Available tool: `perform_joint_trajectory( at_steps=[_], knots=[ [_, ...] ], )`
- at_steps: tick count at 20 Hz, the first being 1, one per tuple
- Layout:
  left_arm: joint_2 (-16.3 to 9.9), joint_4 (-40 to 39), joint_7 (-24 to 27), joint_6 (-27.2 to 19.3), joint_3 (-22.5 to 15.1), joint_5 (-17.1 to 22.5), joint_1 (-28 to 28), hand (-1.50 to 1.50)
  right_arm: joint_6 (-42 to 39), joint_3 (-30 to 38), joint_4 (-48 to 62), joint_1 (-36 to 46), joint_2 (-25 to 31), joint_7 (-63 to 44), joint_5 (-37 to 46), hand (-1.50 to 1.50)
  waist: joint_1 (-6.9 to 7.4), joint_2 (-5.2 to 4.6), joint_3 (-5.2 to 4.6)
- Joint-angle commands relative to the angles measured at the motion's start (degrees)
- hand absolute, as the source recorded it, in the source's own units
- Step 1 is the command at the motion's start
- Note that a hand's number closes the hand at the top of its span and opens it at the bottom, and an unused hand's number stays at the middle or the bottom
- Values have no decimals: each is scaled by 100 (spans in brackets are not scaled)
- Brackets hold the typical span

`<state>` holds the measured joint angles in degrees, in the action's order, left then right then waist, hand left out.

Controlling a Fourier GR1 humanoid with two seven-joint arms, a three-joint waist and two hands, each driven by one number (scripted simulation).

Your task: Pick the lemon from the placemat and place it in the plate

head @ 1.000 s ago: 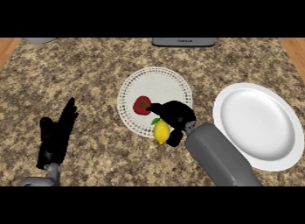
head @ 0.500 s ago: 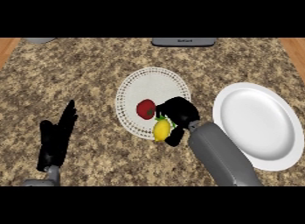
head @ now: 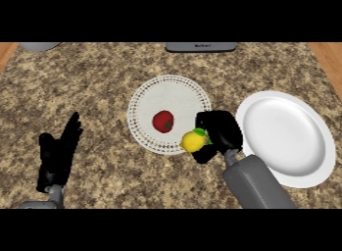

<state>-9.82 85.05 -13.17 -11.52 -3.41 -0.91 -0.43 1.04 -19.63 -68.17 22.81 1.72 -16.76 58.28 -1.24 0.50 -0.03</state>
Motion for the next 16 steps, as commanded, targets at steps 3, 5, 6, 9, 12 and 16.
perform_joint_trajectory(
  at_steps=[3, 5, 6, 9, 12, 16],
  knots=[
    [138, -12, -6, -108, -86, -139, -26, 0, 312, -376, -2035, -875, -44, -815, 516, 150, -5, -4, -1],
    [-65, -200, 107, 159, 180, 131, -47, 0, 534, -63, -2532, -787, 169, -957, 620, 150, -51, 0, -5],
    [96, 24, -4, -101, -44, -132, -49, 0, 984, 54, -2567, -905, 279, -821, 752, 150, -37, -1, 3],
    [-192, 88, -156, 230, 133, 76, -44, 0, 587, 121, -3624, -1132, 375, -1501, 1060, 150, -17, 3, 0],
    [-12, 44, 270, 234, 77, 52, 211, 0, 420, 508, -3693, -1110, 385, -1741, 1097, 150, 96, -36, 1],
    [133, -358, 427, 181, 78, -68, -6, 0, 109, 1039, -4108, -1227, 626, -1760, 824, 150, 90, -45, 1]
  ],
)
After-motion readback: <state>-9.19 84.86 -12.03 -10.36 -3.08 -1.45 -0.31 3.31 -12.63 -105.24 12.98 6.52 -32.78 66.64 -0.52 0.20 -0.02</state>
